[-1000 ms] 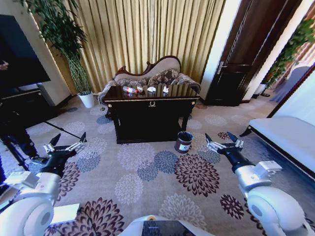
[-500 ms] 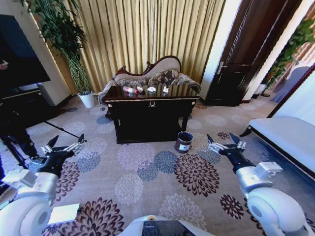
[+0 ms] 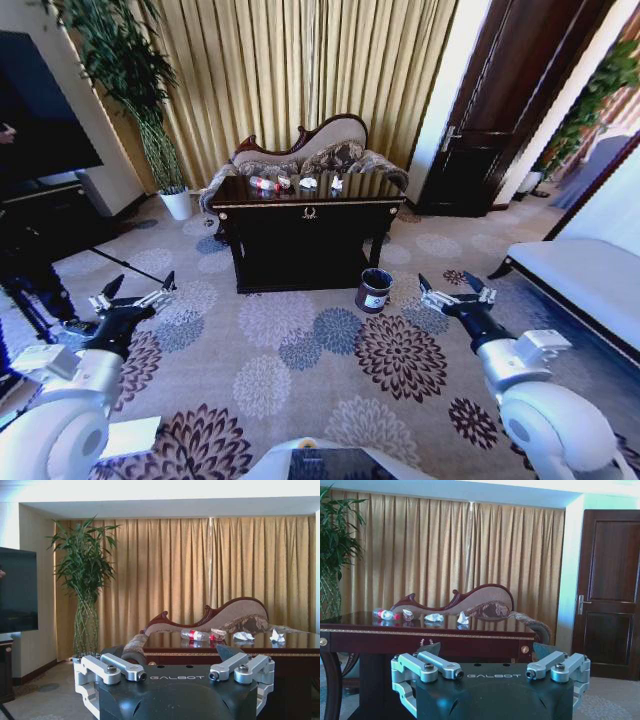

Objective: Move to the front of the table and place the trash on the table into the trash bin.

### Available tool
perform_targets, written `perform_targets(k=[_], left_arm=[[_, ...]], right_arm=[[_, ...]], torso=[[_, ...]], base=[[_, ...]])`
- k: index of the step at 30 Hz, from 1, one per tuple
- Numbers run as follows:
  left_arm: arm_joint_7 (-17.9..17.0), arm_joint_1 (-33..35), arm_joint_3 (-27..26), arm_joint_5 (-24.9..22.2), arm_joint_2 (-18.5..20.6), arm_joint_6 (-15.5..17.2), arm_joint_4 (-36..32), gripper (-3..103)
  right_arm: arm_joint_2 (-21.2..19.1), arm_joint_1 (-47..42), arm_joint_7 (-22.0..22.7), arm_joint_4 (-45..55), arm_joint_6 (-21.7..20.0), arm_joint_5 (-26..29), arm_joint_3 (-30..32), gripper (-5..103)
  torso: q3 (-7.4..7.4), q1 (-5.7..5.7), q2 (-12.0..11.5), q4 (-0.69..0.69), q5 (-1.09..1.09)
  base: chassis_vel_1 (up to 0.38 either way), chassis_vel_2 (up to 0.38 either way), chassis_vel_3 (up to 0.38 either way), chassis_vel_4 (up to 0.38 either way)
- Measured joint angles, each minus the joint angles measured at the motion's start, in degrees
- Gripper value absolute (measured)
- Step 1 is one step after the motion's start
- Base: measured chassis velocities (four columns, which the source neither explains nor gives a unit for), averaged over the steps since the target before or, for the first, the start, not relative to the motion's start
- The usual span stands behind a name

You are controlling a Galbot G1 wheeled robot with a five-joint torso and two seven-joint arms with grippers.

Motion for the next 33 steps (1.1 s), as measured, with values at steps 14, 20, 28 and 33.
perform_targets(k=[14,20,28,33], left_arm=[[0.1,0.4,0.0,-0.8,-0.6,-0.3,0.0,100],[0.2,0.6,0.0,-0.8,-0.8,-0.4,0.0,100],[0.2,0.8,0.0,-0.8,-0.8,-0.5,0.0,100],[0.2,0.9,0.0,-1.1,-1.0,-0.6,0.1,100]], right_arm=[[0.5,-0.1,-0.1,0.0,0.5,-0.2,-0.5,100],[0.4,-0.1,-0.1,0.0,0.5,-0.2,-0.8,100],[0.5,-0.1,-0.1,0.0,0.8,-0.4,-1.0,100],[0.6,-0.3,-0.1,0.0,1.0,-0.6,-1.0,100]], torso=[[0.0,0.02,0.0,0.0,-0.02],[0.0,0.0,0.0,0.0,0.0],[0.0,0.0,0.0,0.01,0.0],[0.0,0.0,0.0,0.0,-0.01]], base=[[-0.191,0.193,0.188,-0.178],[-0.131,0.192,0.127,-0.165],[-0.191,0.174,0.185,-0.169],[-0.192,0.189,0.208,-0.191]])
